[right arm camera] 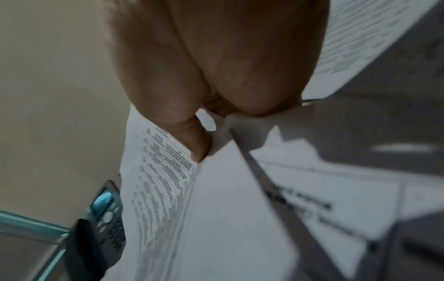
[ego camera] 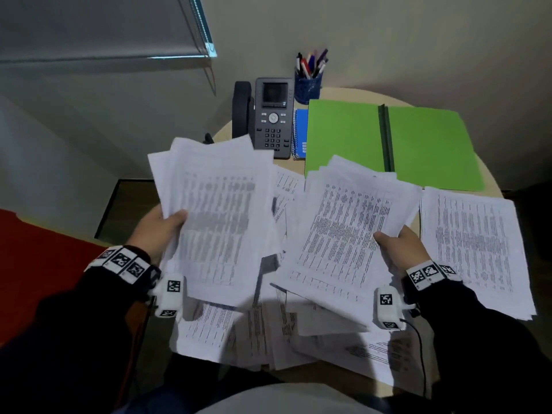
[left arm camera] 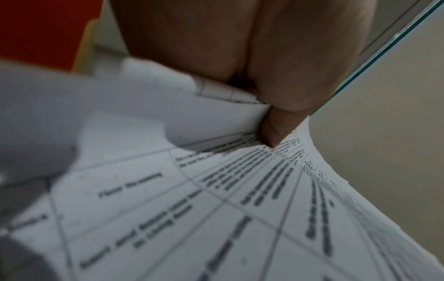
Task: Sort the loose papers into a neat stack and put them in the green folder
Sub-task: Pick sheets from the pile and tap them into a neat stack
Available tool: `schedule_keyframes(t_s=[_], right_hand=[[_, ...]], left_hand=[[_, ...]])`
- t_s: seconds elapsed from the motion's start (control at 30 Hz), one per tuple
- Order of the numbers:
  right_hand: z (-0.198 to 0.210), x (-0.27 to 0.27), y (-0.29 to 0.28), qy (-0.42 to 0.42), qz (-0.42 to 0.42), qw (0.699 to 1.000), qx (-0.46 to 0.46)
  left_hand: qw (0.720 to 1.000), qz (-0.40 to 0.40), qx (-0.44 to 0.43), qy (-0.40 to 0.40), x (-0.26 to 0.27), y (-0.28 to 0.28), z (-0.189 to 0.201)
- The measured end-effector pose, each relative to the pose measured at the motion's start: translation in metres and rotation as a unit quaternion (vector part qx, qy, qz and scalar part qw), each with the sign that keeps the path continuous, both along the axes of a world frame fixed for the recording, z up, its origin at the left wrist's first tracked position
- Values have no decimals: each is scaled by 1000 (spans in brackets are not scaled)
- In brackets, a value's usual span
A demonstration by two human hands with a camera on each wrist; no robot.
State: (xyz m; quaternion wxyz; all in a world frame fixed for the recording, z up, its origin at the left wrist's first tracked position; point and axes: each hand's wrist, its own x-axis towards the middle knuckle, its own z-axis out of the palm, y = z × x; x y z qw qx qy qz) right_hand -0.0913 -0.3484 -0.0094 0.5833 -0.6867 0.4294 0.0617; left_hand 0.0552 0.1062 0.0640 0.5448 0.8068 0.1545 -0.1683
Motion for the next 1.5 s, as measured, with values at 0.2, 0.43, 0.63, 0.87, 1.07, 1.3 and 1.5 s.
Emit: schedule_keyframes(t_s=[0.2, 0.43, 0.63, 0.87, 1.07, 1.3, 1.5], right_hand=[[27, 13, 45, -87, 33, 987, 134], [40, 1, 61, -20, 57, 991, 118], [19, -14, 66, -25, 107, 958, 264], [-9, -16, 67, 57, 131, 989, 40], [-7, -26, 79, 100, 129, 986, 43], [54, -18, 72, -125, 78, 985, 87], [121, -3, 59, -290, 104, 951, -13]], left_hand=[[992, -101, -71, 38, -33, -90, -15], [989, -87, -29, 118, -67, -130, -57], [980, -176, 15, 96, -80, -128, -60], [983, -137, 34, 120, -83, -127, -72], [966, -202, 61, 151, -87, -127, -76], [986, -131, -88, 62, -69, -126, -27], [983, -120, -52, -131, -55, -127, 59]])
